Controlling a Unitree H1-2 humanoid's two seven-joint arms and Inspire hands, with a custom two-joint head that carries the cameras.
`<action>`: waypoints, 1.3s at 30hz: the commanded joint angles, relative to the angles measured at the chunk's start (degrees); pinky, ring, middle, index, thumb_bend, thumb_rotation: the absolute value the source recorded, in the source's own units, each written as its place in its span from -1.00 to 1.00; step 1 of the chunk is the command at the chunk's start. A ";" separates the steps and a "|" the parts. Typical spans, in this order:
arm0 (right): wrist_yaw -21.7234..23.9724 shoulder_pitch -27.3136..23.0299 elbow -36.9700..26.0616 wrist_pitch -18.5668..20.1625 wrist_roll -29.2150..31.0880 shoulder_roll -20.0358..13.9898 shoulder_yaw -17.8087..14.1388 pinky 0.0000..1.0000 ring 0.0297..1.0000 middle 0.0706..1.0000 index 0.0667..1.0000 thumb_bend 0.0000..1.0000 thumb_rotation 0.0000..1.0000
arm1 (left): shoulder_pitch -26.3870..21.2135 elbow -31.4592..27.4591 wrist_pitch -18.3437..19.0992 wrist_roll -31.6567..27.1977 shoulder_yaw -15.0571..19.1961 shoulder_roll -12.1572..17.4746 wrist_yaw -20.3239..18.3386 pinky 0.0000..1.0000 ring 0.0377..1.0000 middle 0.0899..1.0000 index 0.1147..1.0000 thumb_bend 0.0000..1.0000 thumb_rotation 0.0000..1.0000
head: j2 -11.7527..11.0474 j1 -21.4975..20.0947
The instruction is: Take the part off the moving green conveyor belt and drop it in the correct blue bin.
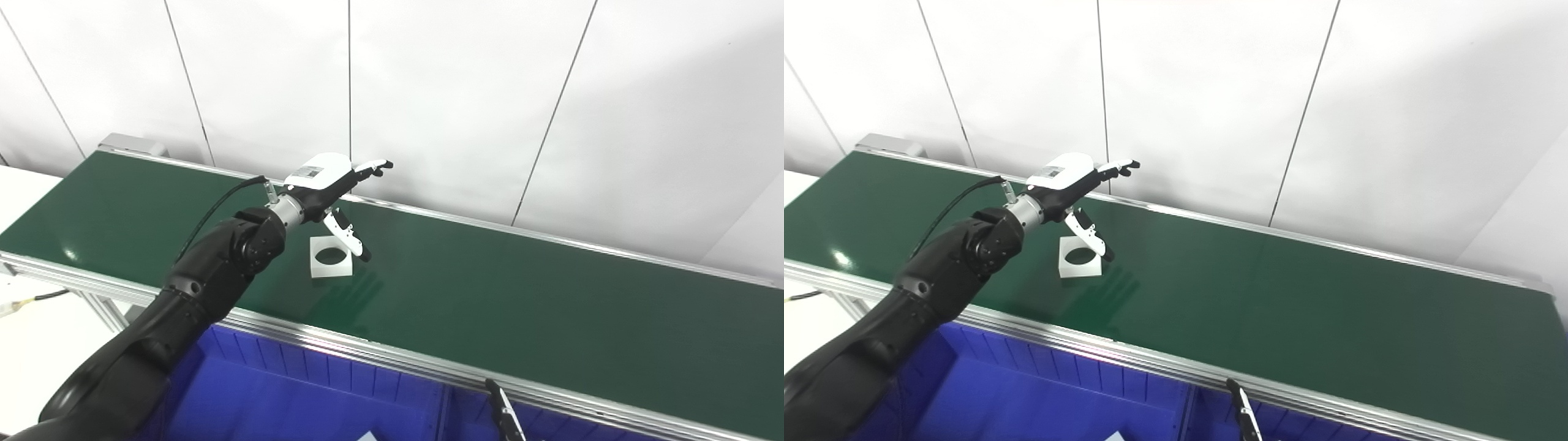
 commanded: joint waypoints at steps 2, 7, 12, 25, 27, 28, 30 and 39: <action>-1.00 -0.34 -2.06 -2.98 0.01 0.44 0.23 1.00 1.00 1.00 0.94 0.95 1.00 | -1.52 -1.71 2.92 1.08 -0.09 0.36 0.04 0.76 0.72 0.75 0.86 1.00 -0.38 | 0.21 0.04; -1.07 -0.20 -2.41 -2.98 -0.16 0.39 0.38 1.00 1.00 1.00 0.94 0.95 1.00 | -1.13 -2.23 7.21 1.84 -0.39 -0.48 -0.32 0.77 0.72 0.76 0.85 1.00 -0.45 | 0.35 -0.04; -1.40 -0.19 -2.52 -2.98 -0.23 0.33 0.81 1.00 1.00 1.00 0.94 0.95 1.00 | -0.99 -3.20 13.21 2.74 -0.88 -1.34 -2.10 0.78 0.75 0.79 0.86 1.00 -0.48 | 0.47 -0.31; -2.06 -0.37 -2.62 -2.98 -0.52 0.33 1.38 1.00 1.00 1.00 0.93 0.92 1.00 | -0.44 -4.27 19.82 3.80 -3.65 -2.31 -6.01 0.77 0.74 0.78 0.87 1.00 -0.45 | 0.71 -0.99; -2.10 -0.31 -2.69 -2.98 -0.47 0.45 1.38 1.00 1.00 1.00 0.93 0.92 1.00 | 0.16 -4.56 20.33 3.85 -3.94 -3.04 -5.43 0.77 0.73 0.76 0.85 1.00 -0.45 | 0.76 -1.11; -2.34 -0.35 -2.69 -2.98 -0.65 0.49 1.48 1.00 1.00 1.00 0.93 0.92 1.00 | 0.41 -4.61 20.55 3.82 -4.13 -3.45 -5.23 0.77 0.73 0.76 0.84 1.00 -0.45 | 0.75 -1.17; -2.78 -0.51 -2.47 -2.98 -0.96 0.52 1.69 1.00 1.00 1.00 0.93 0.91 1.00 | 0.72 -4.49 20.59 3.60 -4.39 -4.11 -4.92 0.75 0.72 0.76 0.84 1.00 -0.42 | 0.69 -1.24; -3.88 -1.26 -1.72 -2.98 -1.18 0.76 2.57 1.00 1.00 0.99 0.94 0.96 1.00 | 1.39 -3.86 20.80 2.33 -4.17 -7.88 -4.31 0.79 0.74 0.79 0.83 1.00 -0.42 | 0.59 -1.94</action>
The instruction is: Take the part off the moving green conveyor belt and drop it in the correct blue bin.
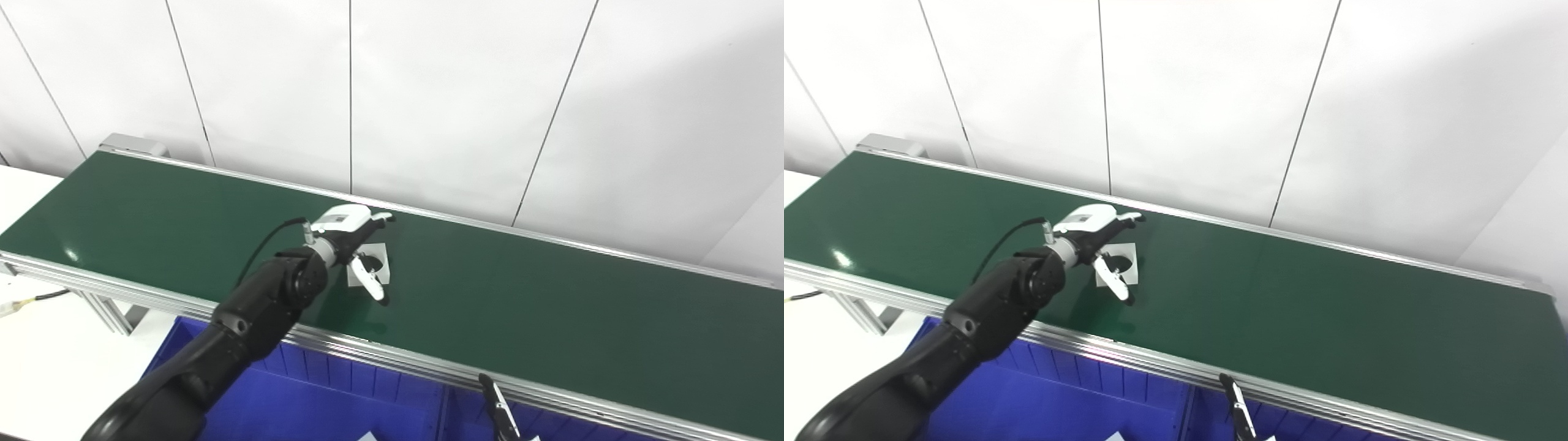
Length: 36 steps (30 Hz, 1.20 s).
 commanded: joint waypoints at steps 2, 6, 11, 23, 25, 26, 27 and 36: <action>-0.99 -0.75 -0.63 -2.98 -0.16 0.73 0.51 1.00 1.00 0.98 0.93 0.96 1.00 | -1.91 -0.31 0.26 0.47 0.15 -0.32 2.41 0.76 0.73 0.79 0.83 1.00 -0.41 | 0.06 -0.23; -0.96 -0.71 -0.70 -2.98 0.27 1.05 0.66 1.00 1.00 0.96 0.92 0.97 1.00 | -2.04 0.42 0.90 0.87 -0.54 -1.72 2.76 0.78 0.74 0.80 0.85 1.00 -0.40 | 0.00 -0.48; -0.77 -0.52 -0.82 -2.98 0.59 1.53 0.72 1.00 1.00 0.96 0.90 0.98 0.99 | -2.47 1.37 1.03 1.56 -1.36 -2.77 3.28 0.82 0.74 0.81 0.86 1.00 -0.36 | 0.07 -1.32; -1.11 0.58 -2.50 -2.96 0.31 2.18 1.16 1.00 0.99 0.95 0.89 0.99 0.96 | -4.54 5.41 -0.93 3.51 -2.61 -1.99 10.69 0.79 0.73 0.74 0.80 0.92 -0.52 | 0.89 -3.10; -1.15 0.80 -2.86 -2.96 0.10 2.17 1.26 0.99 0.98 0.94 0.88 1.00 0.95 | -5.03 6.76 -1.38 3.48 -2.67 -2.18 11.74 0.77 0.73 0.73 0.78 0.90 -0.57 | 1.12 -3.20; -1.15 0.89 -3.01 -2.96 -0.01 2.13 1.30 1.00 0.98 0.95 0.88 0.99 0.96 | -5.24 7.45 -1.63 3.49 -2.69 -2.31 12.33 0.75 0.70 0.70 0.74 0.88 -0.61 | 1.12 -3.20; -1.27 0.98 -3.21 -2.96 -0.21 2.10 1.39 1.00 0.98 0.95 0.88 0.97 0.97 | -5.44 8.27 -1.67 3.79 -2.89 -2.47 13.00 0.73 0.67 0.67 0.71 0.86 -0.65 | 1.24 -3.26; -1.19 1.25 -3.62 -2.97 -0.47 2.24 1.49 1.00 0.97 0.95 0.88 0.98 0.95 | -6.35 14.16 -3.06 7.09 -6.75 -2.77 20.11 0.26 0.15 0.31 0.29 0.67 -0.99 | 1.31 -3.63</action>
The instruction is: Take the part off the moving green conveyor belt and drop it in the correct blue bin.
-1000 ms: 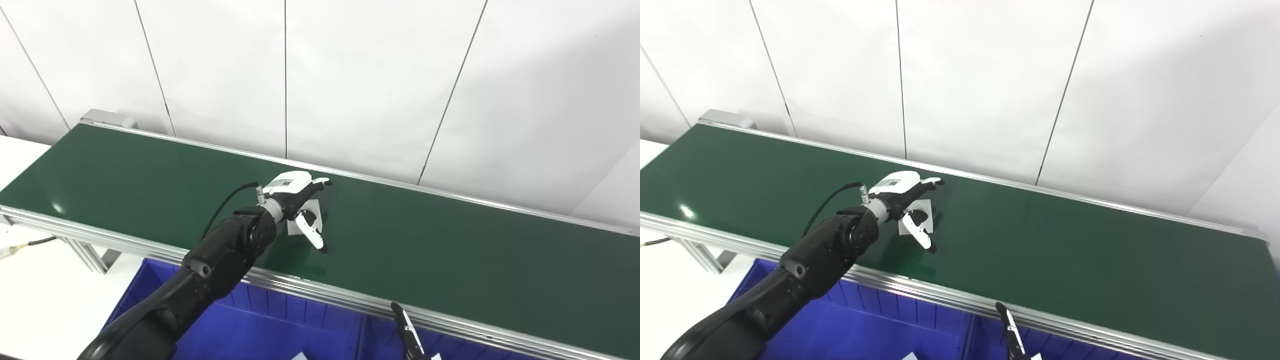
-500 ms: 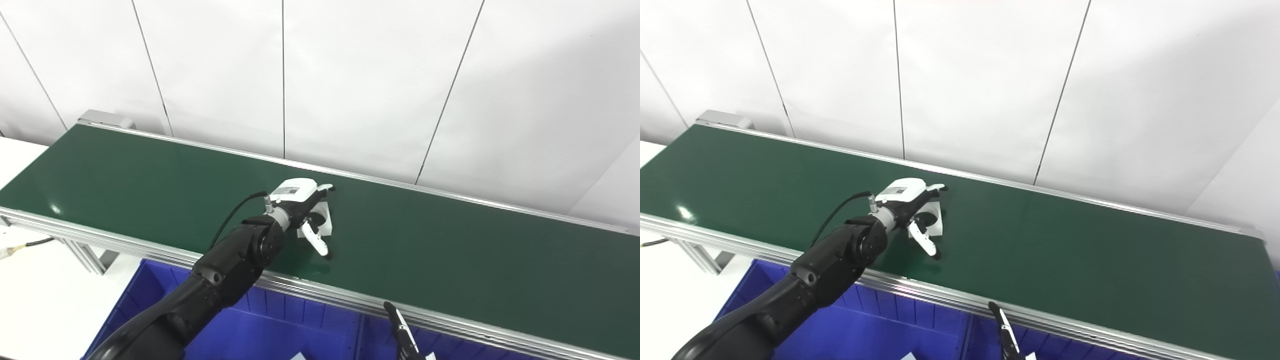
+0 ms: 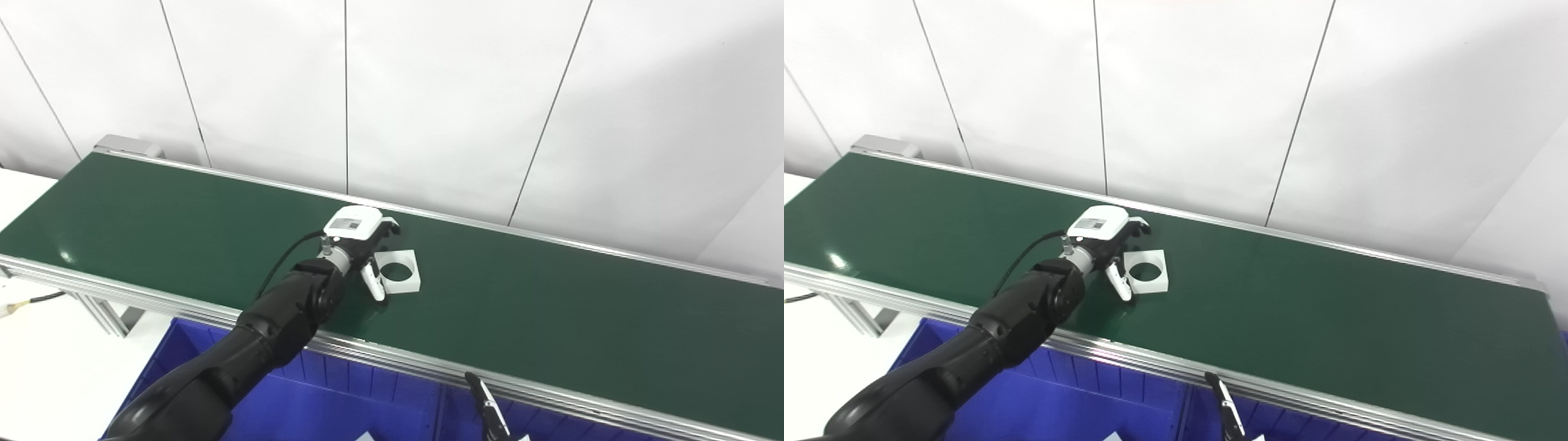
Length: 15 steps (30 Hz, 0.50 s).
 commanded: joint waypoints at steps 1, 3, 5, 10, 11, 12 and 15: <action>-0.10 -0.17 -1.55 -2.97 0.01 0.64 0.21 1.00 0.97 0.95 0.88 0.98 0.95 | -2.27 1.00 -0.78 0.96 -0.04 0.66 2.43 0.18 0.11 0.29 0.26 0.66 -1.00 | 0.08 0.06; -0.09 -0.19 -1.56 -2.97 0.12 0.71 0.20 1.00 0.97 0.94 0.88 0.98 0.94 | -2.34 1.84 -0.49 -0.16 0.45 0.14 1.84 -0.03 0.02 0.22 0.23 0.62 -1.00 | -0.01 0.01; -0.04 -0.19 -1.59 -2.96 0.22 0.79 0.20 0.99 0.97 0.94 0.87 0.99 0.94 | -2.08 2.64 -0.58 -2.36 1.93 -0.99 1.56 -0.13 0.00 0.18 0.22 0.58 -1.00 | -0.01 0.01; -0.03 0.00 -2.16 -2.95 -0.17 0.97 0.38 0.98 0.96 0.94 0.87 1.00 0.94 | -1.16 3.03 0.49 -4.90 3.40 -3.54 0.91 -0.30 -0.21 -0.19 -0.03 0.11 -1.00 | 0.30 -0.34; -0.01 0.01 -2.21 -2.94 -0.14 1.09 0.39 0.97 0.96 0.94 0.87 1.00 0.94 | -1.01 3.11 0.83 -5.16 3.38 -4.02 0.64 -0.38 -0.28 -0.24 -0.08 0.06 -1.00 | 0.38 -0.36; 0.06 0.04 -2.27 -2.94 -0.08 1.18 0.36 0.97 0.96 0.94 0.87 1.00 0.94 | -0.90 3.18 0.94 -5.31 3.30 -4.38 0.63 -0.39 -0.28 -0.24 -0.08 0.06 -1.00 | 0.38 -0.36; 0.20 0.12 -2.44 -2.96 -0.03 1.49 0.30 0.99 0.96 0.93 0.87 1.00 0.93 | -0.65 3.18 0.98 -5.44 3.18 -5.02 0.94 -0.42 -0.30 -0.27 -0.10 0.04 -1.00 | 0.46 -0.50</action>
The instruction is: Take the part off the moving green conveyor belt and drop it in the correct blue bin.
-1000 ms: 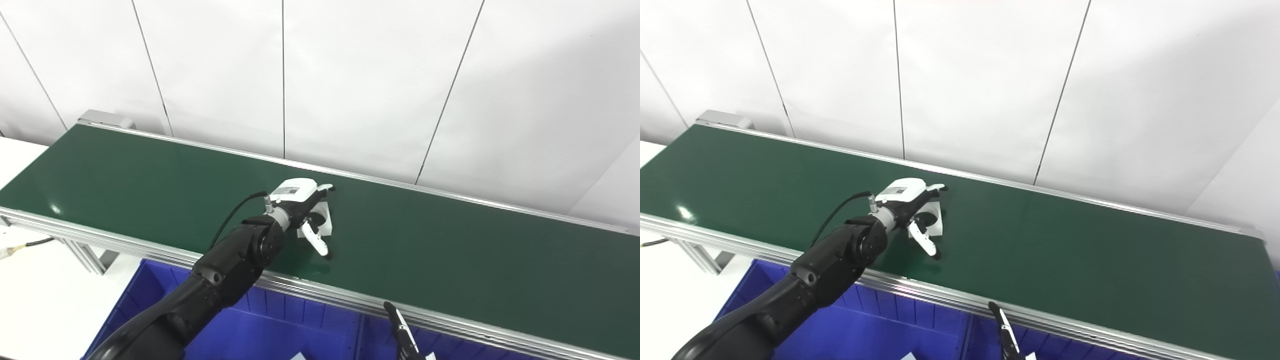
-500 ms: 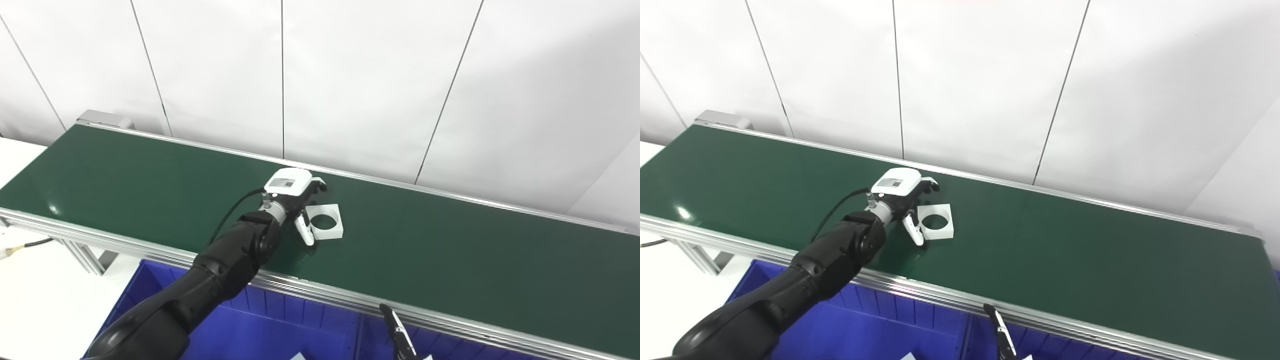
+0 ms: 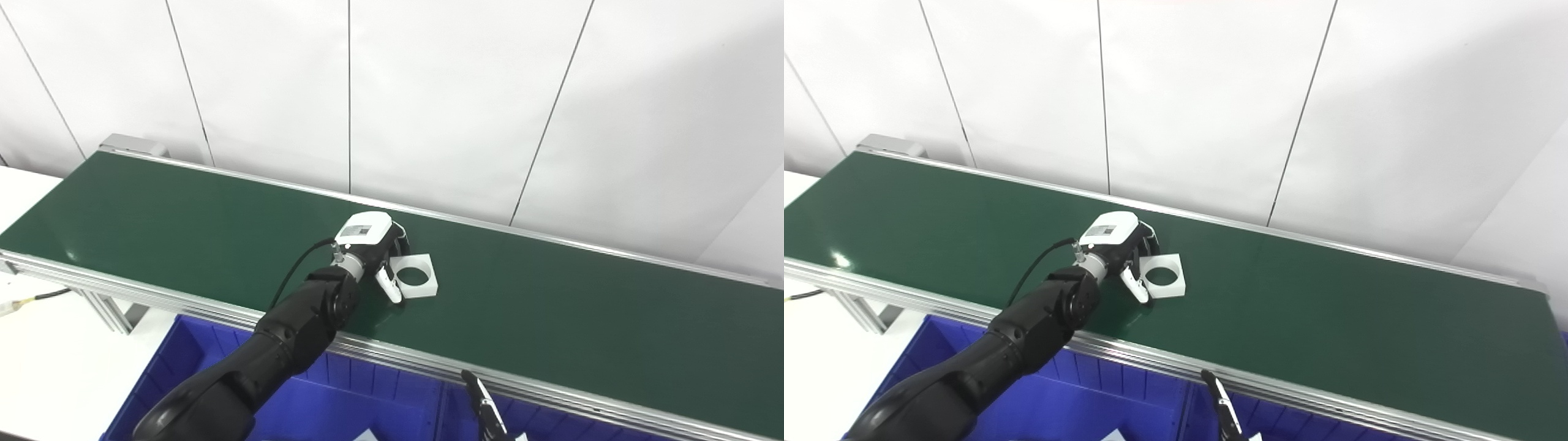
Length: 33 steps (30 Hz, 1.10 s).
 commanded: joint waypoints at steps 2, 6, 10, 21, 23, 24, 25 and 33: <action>0.12 -0.11 -1.86 -2.96 0.00 1.10 0.20 1.00 0.96 0.93 0.87 1.00 0.93 | -0.64 0.02 0.59 -0.28 -0.22 -0.97 0.13 -0.42 -0.30 -0.26 -0.10 0.04 -1.00 | -0.01 -0.07; 0.33 -0.29 -1.76 -2.95 0.19 1.43 0.09 1.00 0.97 0.94 0.87 1.00 0.93 | -0.93 -0.58 1.22 -0.17 -0.43 -0.93 -0.78 -0.41 -0.29 -0.26 -0.10 0.04 -1.00 | -0.07 0.00; 0.34 -0.56 -1.59 -2.94 0.38 1.48 0.08 0.98 0.97 0.94 0.88 1.00 0.93 | -1.56 -1.12 1.87 -0.33 -0.43 -0.69 -1.79 -0.37 -0.26 -0.26 -0.09 0.04 -1.00 | -0.21 0.22; 0.59 -0.88 -1.29 -2.97 0.50 1.00 -0.14 1.00 0.97 0.94 0.88 1.00 0.94 | -2.01 -7.04 2.54 0.60 -0.18 1.42 -4.28 -0.37 -0.26 -0.26 -0.08 0.04 -1.00 | -0.07 1.52; 0.53 -1.07 -1.11 -2.96 0.46 0.77 -0.14 1.00 0.97 0.94 0.89 1.00 0.94 | -2.13 -9.03 2.16 1.11 -0.27 2.00 -4.30 -0.40 -0.29 -0.27 -0.08 0.04 -1.00 | 0.03 1.94; 0.63 -1.16 -1.06 -2.96 0.62 0.68 -0.16 1.00 0.97 0.95 0.89 1.00 0.94 | -2.23 -9.95 2.01 1.27 -0.29 2.29 -4.49 -0.42 -0.32 -0.27 -0.08 0.04 -1.00 | 0.04 2.15; 0.72 -1.24 -0.99 -2.95 0.78 0.63 -0.19 1.00 0.97 0.95 0.89 1.00 0.94 | -2.30 -10.44 1.96 1.33 -0.31 2.45 -4.66 -0.45 -0.34 -0.28 -0.08 0.04 -1.00 | -0.04 2.33; 0.29 -2.29 -0.44 -2.97 1.07 -0.03 -0.20 0.93 0.96 0.96 0.90 0.94 0.97 | -0.83 -26.65 2.51 0.63 1.04 8.65 -12.79 -0.42 -0.31 -0.27 -0.08 0.04 -1.00 | 1.54 4.55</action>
